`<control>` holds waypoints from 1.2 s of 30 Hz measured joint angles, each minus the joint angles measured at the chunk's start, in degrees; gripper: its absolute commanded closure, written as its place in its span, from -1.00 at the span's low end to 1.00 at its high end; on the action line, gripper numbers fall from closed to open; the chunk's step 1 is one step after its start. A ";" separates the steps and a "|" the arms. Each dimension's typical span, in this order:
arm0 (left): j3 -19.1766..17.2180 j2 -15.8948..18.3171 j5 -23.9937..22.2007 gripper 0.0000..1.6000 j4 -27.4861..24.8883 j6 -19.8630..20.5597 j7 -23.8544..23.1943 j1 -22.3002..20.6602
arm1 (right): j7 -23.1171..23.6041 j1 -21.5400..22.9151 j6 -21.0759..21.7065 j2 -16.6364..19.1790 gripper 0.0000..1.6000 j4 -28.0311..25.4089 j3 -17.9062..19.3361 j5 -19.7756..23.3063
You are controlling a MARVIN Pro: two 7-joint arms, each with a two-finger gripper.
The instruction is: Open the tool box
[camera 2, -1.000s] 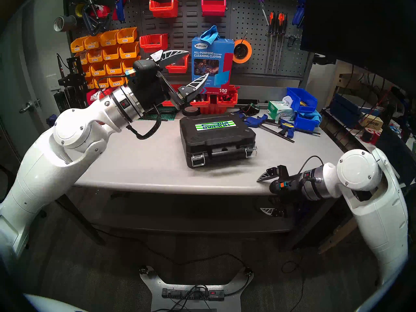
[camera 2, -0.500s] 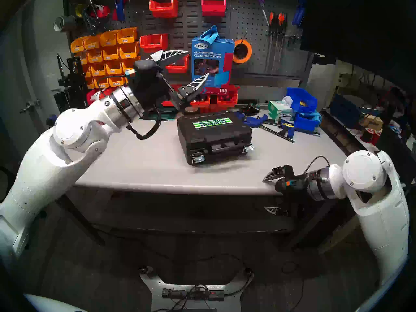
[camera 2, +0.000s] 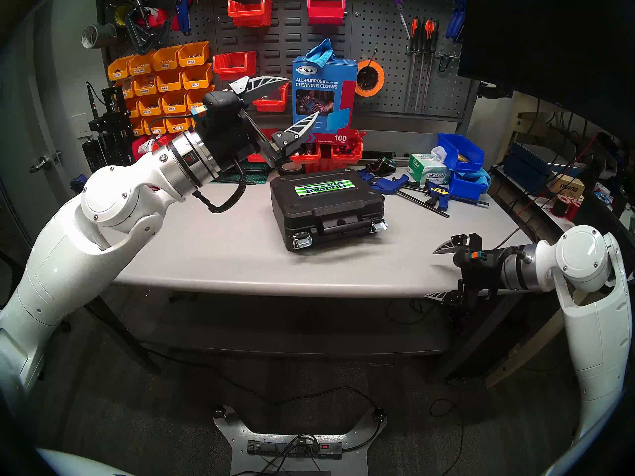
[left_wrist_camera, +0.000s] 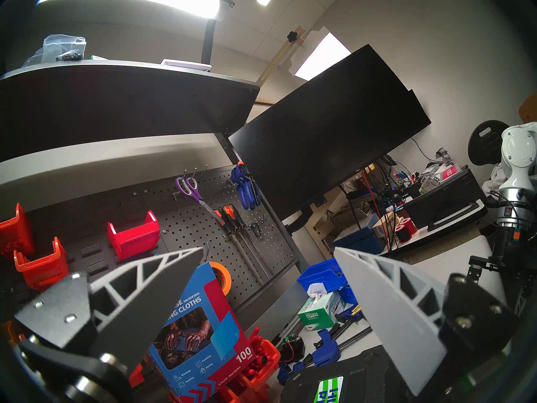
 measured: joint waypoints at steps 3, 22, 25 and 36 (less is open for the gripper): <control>0.01 0.01 -0.01 -1.00 -0.03 0.00 0.02 0.00 | -0.37 1.36 -0.13 -0.02 -1.00 1.91 2.26 1.17; 0.04 0.04 -0.02 -1.00 -0.03 -0.02 0.01 0.00 | -6.58 7.39 -3.57 -1.90 -1.00 12.07 6.90 4.06; 0.05 0.04 -0.03 -1.00 -0.03 -0.02 -0.02 0.00 | -6.67 7.61 -3.82 -1.91 -1.00 12.08 6.91 4.19; 4.06 -1.84 2.47 -1.00 1.67 -0.88 -6.01 -3.06 | -6.78 8.03 -4.27 -1.85 -1.00 11.94 6.94 4.43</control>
